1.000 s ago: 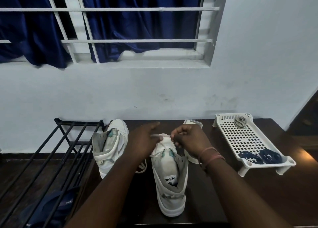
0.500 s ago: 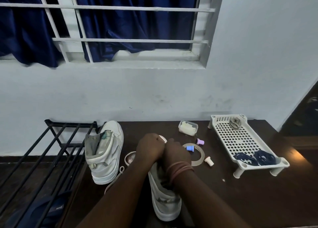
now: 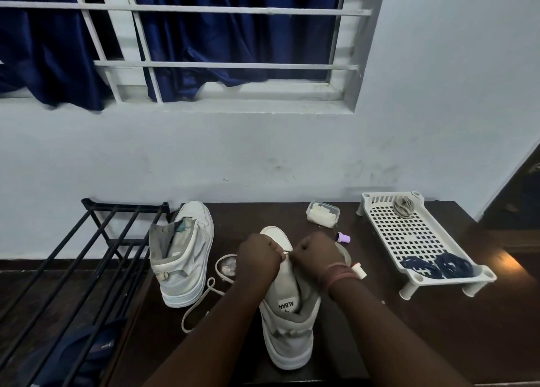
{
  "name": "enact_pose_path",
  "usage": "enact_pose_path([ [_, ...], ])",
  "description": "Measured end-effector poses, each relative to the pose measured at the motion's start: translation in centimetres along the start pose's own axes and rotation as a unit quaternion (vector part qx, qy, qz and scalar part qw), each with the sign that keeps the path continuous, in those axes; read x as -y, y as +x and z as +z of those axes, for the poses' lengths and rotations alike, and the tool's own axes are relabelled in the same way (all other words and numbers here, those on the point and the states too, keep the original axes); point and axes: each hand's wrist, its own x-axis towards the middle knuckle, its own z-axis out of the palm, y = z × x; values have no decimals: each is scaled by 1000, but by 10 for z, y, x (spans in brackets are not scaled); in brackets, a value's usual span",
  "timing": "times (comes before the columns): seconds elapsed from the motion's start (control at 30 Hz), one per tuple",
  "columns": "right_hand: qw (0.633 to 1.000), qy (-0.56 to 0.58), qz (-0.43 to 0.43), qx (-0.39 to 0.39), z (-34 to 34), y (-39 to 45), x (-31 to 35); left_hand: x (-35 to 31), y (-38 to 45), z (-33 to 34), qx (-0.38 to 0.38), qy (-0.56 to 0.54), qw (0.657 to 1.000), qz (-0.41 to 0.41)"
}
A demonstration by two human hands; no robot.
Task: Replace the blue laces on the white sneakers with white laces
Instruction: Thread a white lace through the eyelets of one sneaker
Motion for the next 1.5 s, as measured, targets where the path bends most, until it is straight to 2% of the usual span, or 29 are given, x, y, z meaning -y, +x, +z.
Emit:
enact_pose_path([
  [0.1,995,23,-16,94,-4,7,-15,4,-4,10,-20,12,1000,21],
  [0.17,989,93,26,115,-5,8,-21,7,-4,15,-28,14,999,38],
  [0.3,980,151,58,118,-4,14,-26,11,-1,19,-43,11,998,51],
  [0.47,978,160,62,121,-5,11,-23,13,-4,20,-69,-1,996,62],
  [0.6,980,163,41,110,-6,8,-21,10,-5,19,-74,7,995,64],
  [0.9,986,156,-9,67,-4,4,-16,14,0,17,-53,66,984,157],
  [1.07,980,163,-13,113,-15,0,-9,17,-1,18,-65,26,990,124],
  [1.2,979,165,-7,120,-14,0,-11,13,-3,17,-87,22,990,106],
  [1.27,980,166,-11,111,-12,0,-13,13,0,16,-78,39,989,118],
  [1.37,976,192,5,101,-12,0,-16,17,2,19,-35,86,980,179],
  [1.47,978,179,30,106,-9,-2,-13,16,0,15,-53,137,976,159],
  [1.5,971,211,47,98,-9,-2,-13,15,-2,12,-73,140,977,140],
])
